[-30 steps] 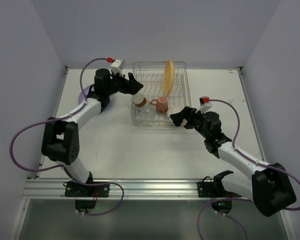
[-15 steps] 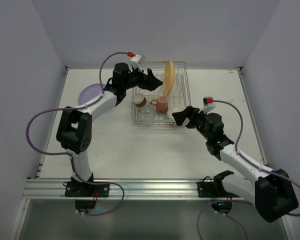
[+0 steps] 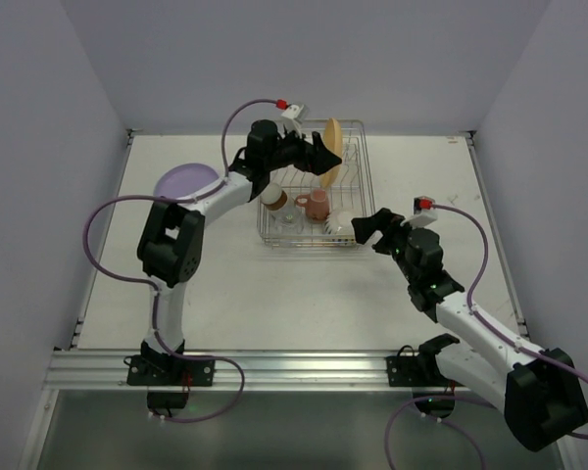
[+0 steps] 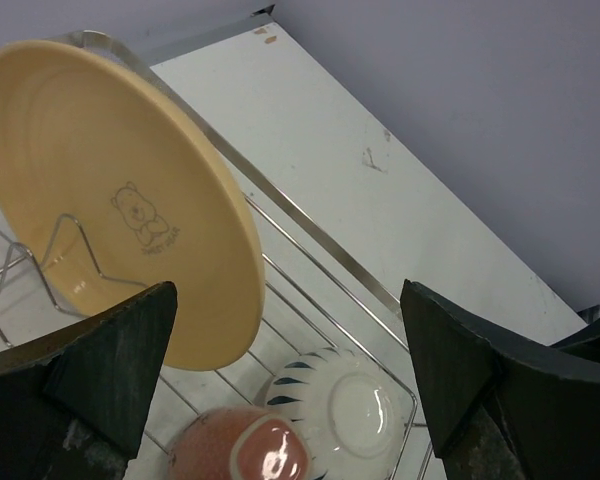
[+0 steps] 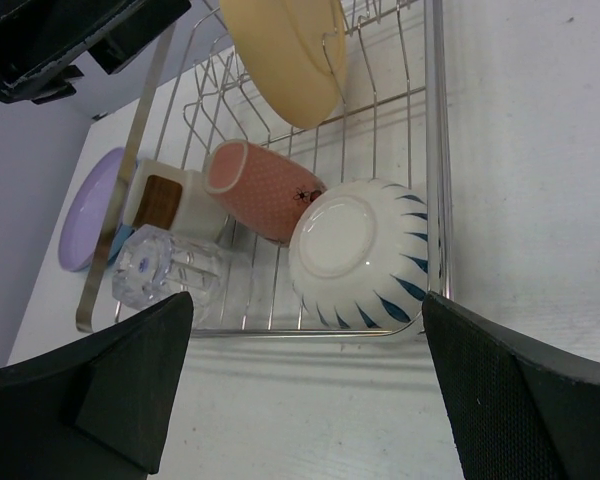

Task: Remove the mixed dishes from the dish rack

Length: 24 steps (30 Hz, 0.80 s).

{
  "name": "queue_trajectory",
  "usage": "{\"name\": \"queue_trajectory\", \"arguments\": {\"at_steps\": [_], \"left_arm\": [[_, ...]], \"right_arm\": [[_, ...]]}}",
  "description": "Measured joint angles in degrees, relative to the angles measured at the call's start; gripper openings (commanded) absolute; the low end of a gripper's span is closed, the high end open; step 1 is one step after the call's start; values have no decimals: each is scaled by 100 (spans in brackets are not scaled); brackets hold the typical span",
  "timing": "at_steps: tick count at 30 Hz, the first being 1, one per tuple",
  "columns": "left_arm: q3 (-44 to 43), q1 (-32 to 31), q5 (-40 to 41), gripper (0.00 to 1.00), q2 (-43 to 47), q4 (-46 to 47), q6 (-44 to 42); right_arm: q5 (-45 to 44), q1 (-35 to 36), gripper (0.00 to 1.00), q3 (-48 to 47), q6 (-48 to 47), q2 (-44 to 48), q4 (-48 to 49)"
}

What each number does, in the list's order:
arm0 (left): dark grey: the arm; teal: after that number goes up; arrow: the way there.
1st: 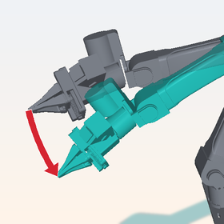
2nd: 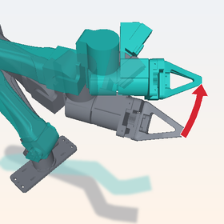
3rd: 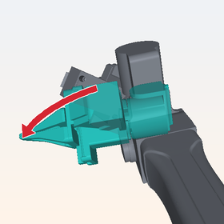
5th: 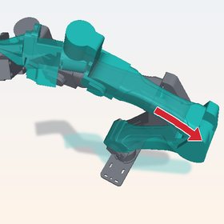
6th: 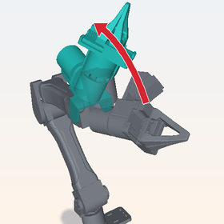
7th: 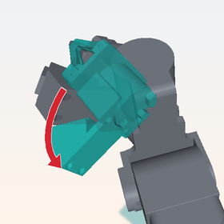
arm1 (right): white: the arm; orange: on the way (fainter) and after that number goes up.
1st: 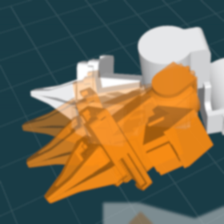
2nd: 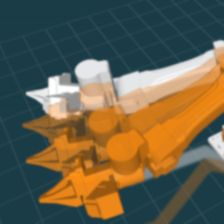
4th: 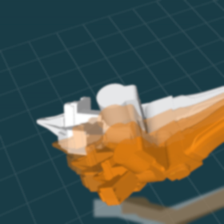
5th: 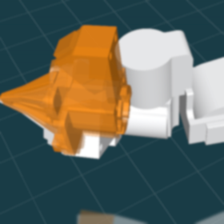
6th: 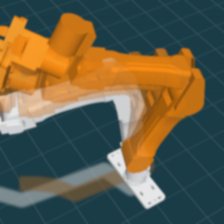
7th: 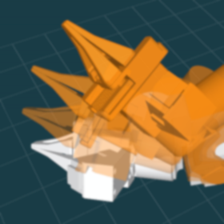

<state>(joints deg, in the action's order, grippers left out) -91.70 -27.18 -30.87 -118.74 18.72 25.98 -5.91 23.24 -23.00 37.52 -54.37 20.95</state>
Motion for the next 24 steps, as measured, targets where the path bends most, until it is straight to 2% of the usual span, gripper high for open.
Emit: {"name": "queue_trajectory", "arguments": {"at_steps": [6, 12, 14, 24], "left_arm": [[-363, -153, 94, 94, -254, -52, 0], [-581, -203, 201, 79, -426, -107, 0], [-678, -212, 245, 79, -501, -144, -2], [-986, -275, 411, 66, -708, -345, -4]], "right_arm": [[-111, 0, 99, 0, 44, 9, -48], [-114, 0, 99, 0, 46, 17, -46], [-111, 0, 99, 0, 46, 17, -46], [-109, 0, 99, 0, 50, 15, -48]]}}
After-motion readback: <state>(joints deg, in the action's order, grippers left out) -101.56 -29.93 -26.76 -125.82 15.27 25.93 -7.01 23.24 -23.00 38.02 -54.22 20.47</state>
